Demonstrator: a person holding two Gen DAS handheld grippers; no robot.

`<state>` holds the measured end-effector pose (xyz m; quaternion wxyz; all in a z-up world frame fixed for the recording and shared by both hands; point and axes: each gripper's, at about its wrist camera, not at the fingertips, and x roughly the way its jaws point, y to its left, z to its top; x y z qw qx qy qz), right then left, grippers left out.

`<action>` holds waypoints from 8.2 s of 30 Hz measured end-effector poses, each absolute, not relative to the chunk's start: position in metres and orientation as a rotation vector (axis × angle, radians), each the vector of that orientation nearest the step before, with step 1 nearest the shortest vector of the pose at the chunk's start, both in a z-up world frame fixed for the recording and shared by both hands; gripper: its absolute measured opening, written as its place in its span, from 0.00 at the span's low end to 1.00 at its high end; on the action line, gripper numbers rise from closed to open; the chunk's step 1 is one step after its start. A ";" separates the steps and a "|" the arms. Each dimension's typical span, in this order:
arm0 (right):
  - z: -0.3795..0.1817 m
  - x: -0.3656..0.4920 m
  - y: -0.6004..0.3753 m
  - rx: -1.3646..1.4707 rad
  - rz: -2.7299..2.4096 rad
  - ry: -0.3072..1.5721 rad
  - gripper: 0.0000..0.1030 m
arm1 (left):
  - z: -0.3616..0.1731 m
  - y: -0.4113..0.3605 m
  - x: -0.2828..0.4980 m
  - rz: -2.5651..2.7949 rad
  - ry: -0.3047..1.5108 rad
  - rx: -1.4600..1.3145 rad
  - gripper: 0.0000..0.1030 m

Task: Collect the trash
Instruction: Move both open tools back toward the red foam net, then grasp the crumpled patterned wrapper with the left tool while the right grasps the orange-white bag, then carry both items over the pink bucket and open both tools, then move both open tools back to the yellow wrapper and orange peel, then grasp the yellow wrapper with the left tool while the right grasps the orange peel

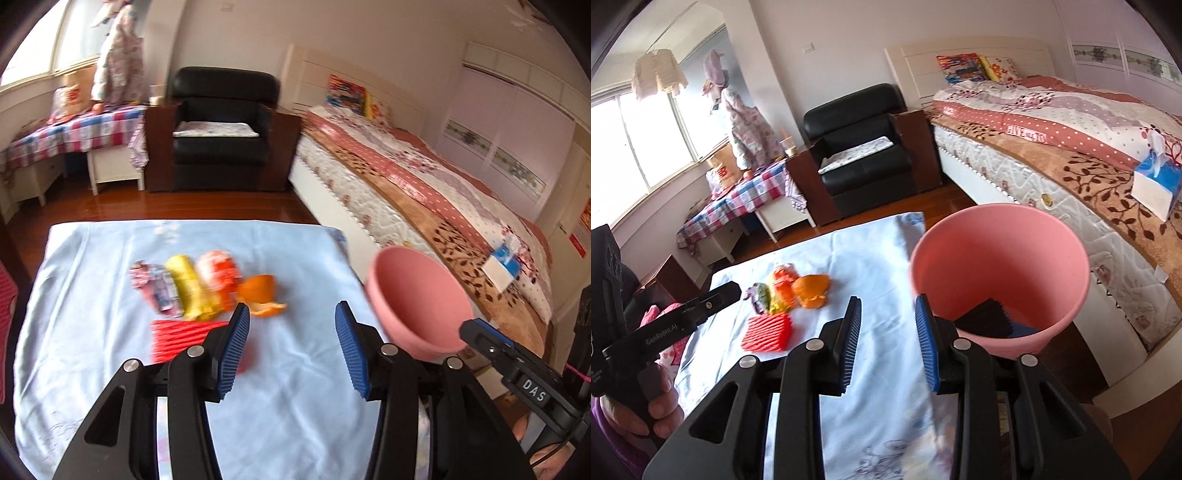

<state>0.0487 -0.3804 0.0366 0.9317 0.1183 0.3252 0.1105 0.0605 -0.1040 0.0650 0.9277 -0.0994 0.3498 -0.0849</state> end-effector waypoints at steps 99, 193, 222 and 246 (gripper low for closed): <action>0.047 0.161 -0.274 0.330 0.561 0.713 0.30 | 0.056 0.005 0.099 -0.007 0.708 -0.470 0.15; 0.016 0.114 -0.496 0.479 0.030 0.601 0.46 | 0.060 -0.247 0.133 -0.388 0.757 -0.162 0.47; 0.023 0.105 -0.384 0.337 0.229 0.662 0.46 | 0.054 -0.078 0.087 -0.092 0.726 -0.249 0.47; -0.007 0.144 -0.312 0.305 0.408 0.802 0.46 | -0.029 -0.020 0.203 0.069 1.030 -0.495 0.46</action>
